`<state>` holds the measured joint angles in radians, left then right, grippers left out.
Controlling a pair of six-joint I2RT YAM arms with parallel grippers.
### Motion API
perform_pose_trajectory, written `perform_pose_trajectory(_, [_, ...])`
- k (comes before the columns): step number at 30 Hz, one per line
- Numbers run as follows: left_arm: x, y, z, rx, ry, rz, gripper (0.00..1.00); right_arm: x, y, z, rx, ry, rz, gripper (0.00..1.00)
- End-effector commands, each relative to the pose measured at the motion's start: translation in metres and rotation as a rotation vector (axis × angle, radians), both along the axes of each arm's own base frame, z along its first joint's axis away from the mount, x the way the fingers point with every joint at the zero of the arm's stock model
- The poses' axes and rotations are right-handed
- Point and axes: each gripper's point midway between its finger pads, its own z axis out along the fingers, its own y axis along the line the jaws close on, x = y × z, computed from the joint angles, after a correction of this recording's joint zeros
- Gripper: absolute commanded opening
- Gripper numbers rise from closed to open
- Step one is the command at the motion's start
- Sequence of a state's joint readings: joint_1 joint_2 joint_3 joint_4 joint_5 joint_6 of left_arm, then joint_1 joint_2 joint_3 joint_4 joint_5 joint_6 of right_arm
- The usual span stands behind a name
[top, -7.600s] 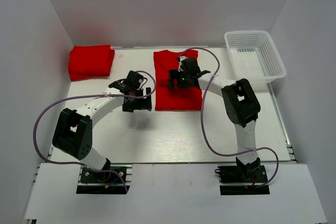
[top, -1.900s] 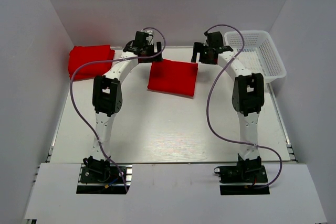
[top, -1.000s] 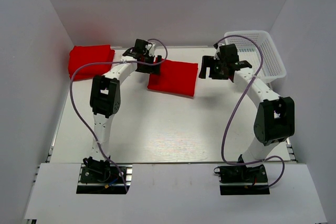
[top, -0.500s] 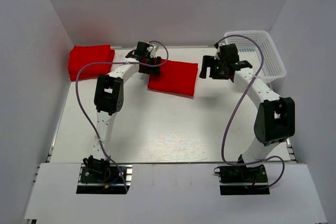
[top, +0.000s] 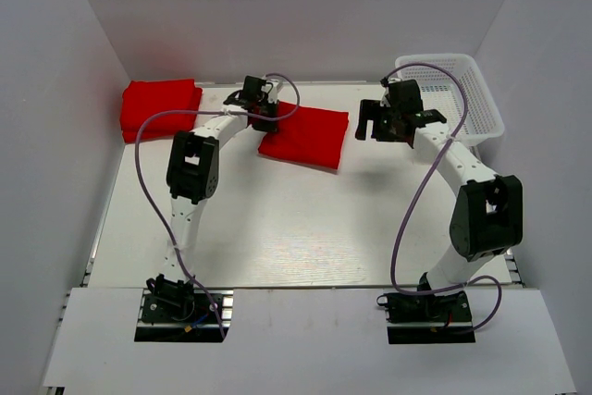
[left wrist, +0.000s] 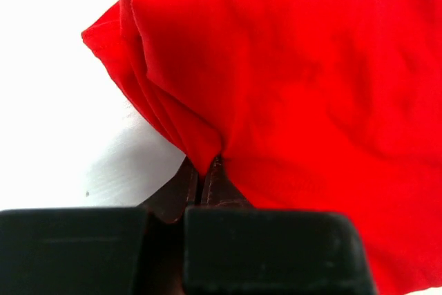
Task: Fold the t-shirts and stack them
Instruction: Put the neatly folded tshirt into the corner of the board with the left arm
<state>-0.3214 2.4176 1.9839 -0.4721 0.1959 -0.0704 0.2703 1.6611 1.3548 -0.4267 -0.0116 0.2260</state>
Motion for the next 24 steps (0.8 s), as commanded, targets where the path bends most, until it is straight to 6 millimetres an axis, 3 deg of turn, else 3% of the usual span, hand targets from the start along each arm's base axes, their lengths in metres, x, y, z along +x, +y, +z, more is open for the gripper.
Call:
perform_pose_trajectory(1, [-0.018, 0.008, 0.007, 0.032, 0.013, -0.015, 0.00, -0.001, -0.007, 0.016, -0.016, -0.055, -0.027, 0.90])
perform_pose_trajectory(2, [-0.014, 0.004, 0.036, 0.004, -0.050, -0.036, 0.00, -0.001, -0.010, 0.017, -0.018, -0.059, -0.034, 0.90])
perform_pose_trajectory(5, [-0.005, 0.015, 0.070, -0.021, -0.123, -0.015, 0.00, -0.005, -0.010, 0.013, -0.024, -0.053, -0.028, 0.90])
perform_pose_trajectory(7, [0.005, 0.021, 0.105, 0.022, -0.200, -0.019, 0.00, -0.005, -0.012, 0.015, -0.033, -0.067, -0.035, 0.90])
perform_pose_trajectory(8, [0.003, 0.024, 0.107, 0.043, -0.193, -0.022, 0.00, -0.007, -0.011, 0.017, -0.022, -0.073, -0.029, 0.90])
perform_pose_trajectory(9, [0.007, 0.024, 0.127, 0.043, -0.229, -0.030, 0.00, -0.008, -0.013, 0.017, -0.024, -0.074, -0.034, 0.90])
perform_pose_trajectory(12, [0.008, 0.036, 0.141, 0.097, -0.254, -0.046, 0.00, -0.010, -0.014, 0.018, -0.027, -0.081, -0.044, 0.90])
perform_pose_trajectory(14, [0.007, 0.038, 0.162, 0.115, -0.294, -0.070, 0.00, -0.011, -0.017, 0.020, -0.033, -0.090, -0.046, 0.90])
perform_pose_trajectory(17, [0.010, 0.052, 0.171, 0.166, -0.314, -0.101, 0.00, -0.011, -0.020, 0.021, -0.042, -0.096, -0.058, 0.90])
perform_pose_trajectory(20, [0.014, 0.063, 0.206, 0.188, -0.373, -0.096, 0.00, -0.012, -0.021, 0.023, -0.045, -0.103, -0.061, 0.90])
perform_pose_trajectory(24, [0.021, 0.093, 0.229, 0.225, -0.406, -0.040, 0.00, -0.013, -0.022, 0.022, -0.048, -0.101, -0.069, 0.90])
